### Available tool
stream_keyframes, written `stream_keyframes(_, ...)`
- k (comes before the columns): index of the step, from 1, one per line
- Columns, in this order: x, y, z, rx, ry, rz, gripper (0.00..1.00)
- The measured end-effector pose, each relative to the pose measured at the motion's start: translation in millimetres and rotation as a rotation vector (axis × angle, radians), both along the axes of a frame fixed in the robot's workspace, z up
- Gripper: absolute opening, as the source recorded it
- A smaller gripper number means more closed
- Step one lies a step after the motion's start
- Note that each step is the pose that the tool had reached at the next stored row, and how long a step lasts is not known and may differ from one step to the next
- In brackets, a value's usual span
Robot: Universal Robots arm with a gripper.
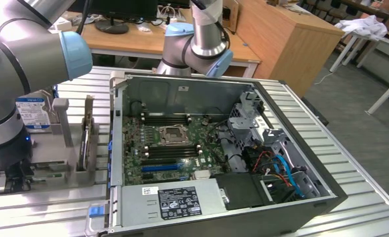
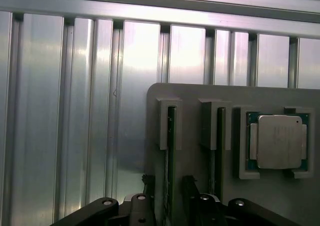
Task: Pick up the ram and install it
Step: 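Pick up the ram and move it above insertion slot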
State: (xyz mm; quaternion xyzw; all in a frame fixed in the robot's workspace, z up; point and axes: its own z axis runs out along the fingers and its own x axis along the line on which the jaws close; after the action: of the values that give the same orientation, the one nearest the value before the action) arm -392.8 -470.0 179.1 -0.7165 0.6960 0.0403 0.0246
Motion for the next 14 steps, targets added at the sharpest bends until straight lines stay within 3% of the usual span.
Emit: stream_keyframes(14, 0.0, 0.0, 1.3, -0.0001, 0.0001, 0.0, 0.36)
